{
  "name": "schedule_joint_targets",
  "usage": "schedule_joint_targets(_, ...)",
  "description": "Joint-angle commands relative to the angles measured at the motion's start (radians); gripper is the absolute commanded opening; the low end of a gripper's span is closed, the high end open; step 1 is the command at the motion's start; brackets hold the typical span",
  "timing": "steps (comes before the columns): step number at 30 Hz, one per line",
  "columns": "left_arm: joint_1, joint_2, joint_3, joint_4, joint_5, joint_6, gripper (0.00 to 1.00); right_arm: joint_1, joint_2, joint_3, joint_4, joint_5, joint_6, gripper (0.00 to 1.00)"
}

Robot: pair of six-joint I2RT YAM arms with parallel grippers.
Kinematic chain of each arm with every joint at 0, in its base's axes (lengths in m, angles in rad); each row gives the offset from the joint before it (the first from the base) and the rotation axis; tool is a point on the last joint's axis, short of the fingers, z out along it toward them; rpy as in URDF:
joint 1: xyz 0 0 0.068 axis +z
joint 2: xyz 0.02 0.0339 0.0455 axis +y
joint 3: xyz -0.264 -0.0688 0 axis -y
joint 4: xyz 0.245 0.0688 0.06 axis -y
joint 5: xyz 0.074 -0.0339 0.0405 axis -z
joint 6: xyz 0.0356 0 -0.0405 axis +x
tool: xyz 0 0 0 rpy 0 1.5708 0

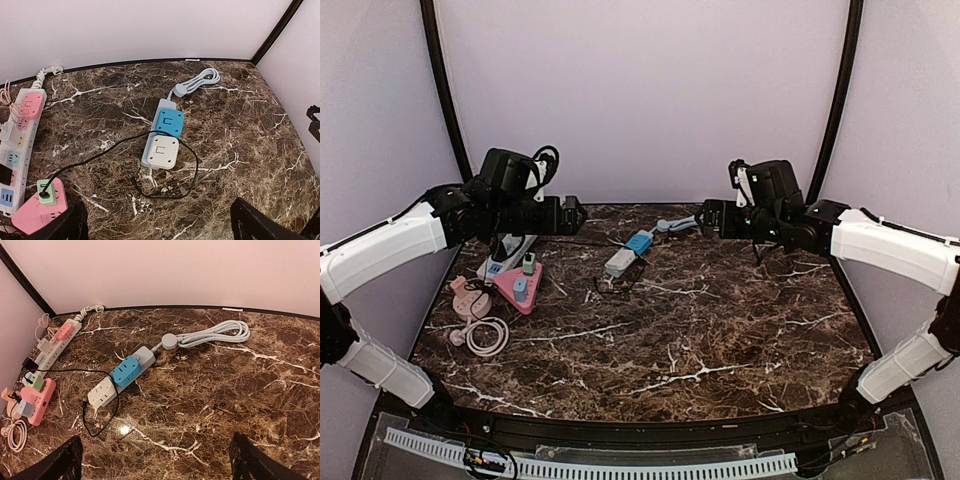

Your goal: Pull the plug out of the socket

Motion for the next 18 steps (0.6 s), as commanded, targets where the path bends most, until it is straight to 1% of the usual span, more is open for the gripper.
schedule_joint_targets(1,-0.005,-0.025,-0.022,0.015,-0.007,-0.015,0.99,-0.007,0.011,0.036,0.009,-0.013,0.003,0.98)
schedule_joint_targets(6,-0.005,-0.028,-0.030,0.006,-0.004,-0.027,0.99,-0.009,0.058,0.074,-0.026,-0.052,0.004,0.99)
schedule_joint_targets(12,-0.005,-0.031,-0.049,0.002,0.001,-0.057,0.99,-0.013,0.152,0.141,-0.033,-0.160,0.001,0.99)
schedule_joint_targets(18,-0.004,-0.010,-0.047,-0.024,-0.003,-0.087,0.99,-0.020,0.328,0.285,-0.063,-0.299,0.014,0.99)
